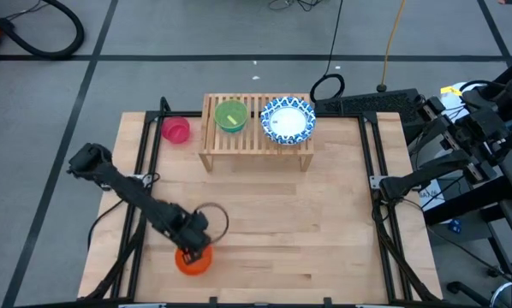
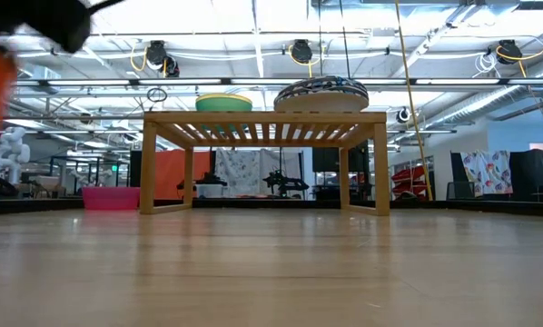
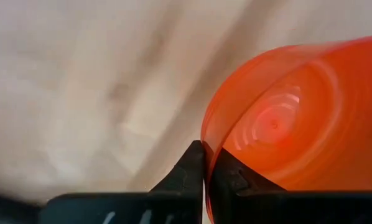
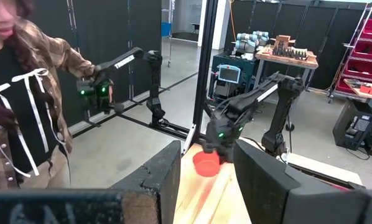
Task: Place and stack bowls onto a shelf
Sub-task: Stack the orange bowl on top of the yellow bowl on the shelf
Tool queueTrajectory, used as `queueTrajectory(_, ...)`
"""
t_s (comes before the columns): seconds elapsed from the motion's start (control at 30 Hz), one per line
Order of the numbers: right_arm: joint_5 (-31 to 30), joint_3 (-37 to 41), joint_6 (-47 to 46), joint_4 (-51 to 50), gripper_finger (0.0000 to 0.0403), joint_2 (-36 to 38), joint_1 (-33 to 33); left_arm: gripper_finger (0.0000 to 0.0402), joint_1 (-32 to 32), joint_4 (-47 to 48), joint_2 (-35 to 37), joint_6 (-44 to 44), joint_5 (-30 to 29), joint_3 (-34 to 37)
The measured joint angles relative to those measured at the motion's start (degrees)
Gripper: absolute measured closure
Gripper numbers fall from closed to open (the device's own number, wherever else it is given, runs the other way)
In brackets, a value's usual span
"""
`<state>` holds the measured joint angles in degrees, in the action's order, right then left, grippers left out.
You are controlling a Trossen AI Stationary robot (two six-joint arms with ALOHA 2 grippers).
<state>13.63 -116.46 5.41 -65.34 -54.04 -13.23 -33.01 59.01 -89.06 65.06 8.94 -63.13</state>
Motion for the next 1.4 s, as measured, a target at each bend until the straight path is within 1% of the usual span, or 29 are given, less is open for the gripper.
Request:
queueTrajectory(0.1, 0.0, 0.0, 0.0, 0.0, 0.0261, 0.0, 0.0, 0.0398, 4.6, 9.1, 2.2, 0.7, -3.9, -6.3)
queueTrajectory(0.23, 0.0, 0.0, 0.0, 0.0, 0.0261, 0.0, 0.0, 0.0399, 12.0, 23.3, 4.1, 0.8, -9.0, -16.9)
queueTrajectory(0.33, 0.0, 0.0, 0.0, 0.0, 0.0261, 0.0, 0.0, 0.0399, 18.1, 31.4, 4.4, -2.1, -10.9, -24.8)
queueTrajectory(0.57, 0.0, 0.0, 0.0, -0.9, 0.0261, 0.0, 0.0, 0.0399, 34.3, 30.9, 4.1, -13.5, -13.1, -38.8)
queueTrajectory(0.77, 0.0, 0.0, 0.2, -1.4, 0.0261, 0.0, 0.0, 0.0399, 47.7, 31.0, 3.1, -23.0, -13.6, -47.9)
queueTrajectory(0.87, 0.0, 0.0, 0.2, -1.4, 0.0261, 0.0, 0.0, 0.0399, 53.9, 30.6, 2.3, -28.3, -13.7, -50.8)
queueTrajectory(1.0, 0.0, 0.0, 0.2, -1.4, 0.0261, 0.0, 0.0, 0.0399, 60.1, 30.9, -0.3, -33.8, -12.8, -52.7)
queueTrajectory(1.17, 0.0, 0.0, 0.2, -1.4, 0.0261, 0.0, 0.0, 0.0399, 66.6, 30.1, -5.6, -42.6, -9.4, -55.4)
queueTrajectory(1.3, 0.0, 0.0, 0.2, -1.4, 0.0261, 0.0, 0.0, 0.0399, 70.8, 28.8, -10.7, -47.3, -5.4, -58.5)
queueTrajectory(1.4, 0.0, 0.0, 0.2, -1.4, 0.0261, 0.0, 0.0, 0.0399, 73.2, 28.8, -14.1, -50.4, -4.9, -61.6)
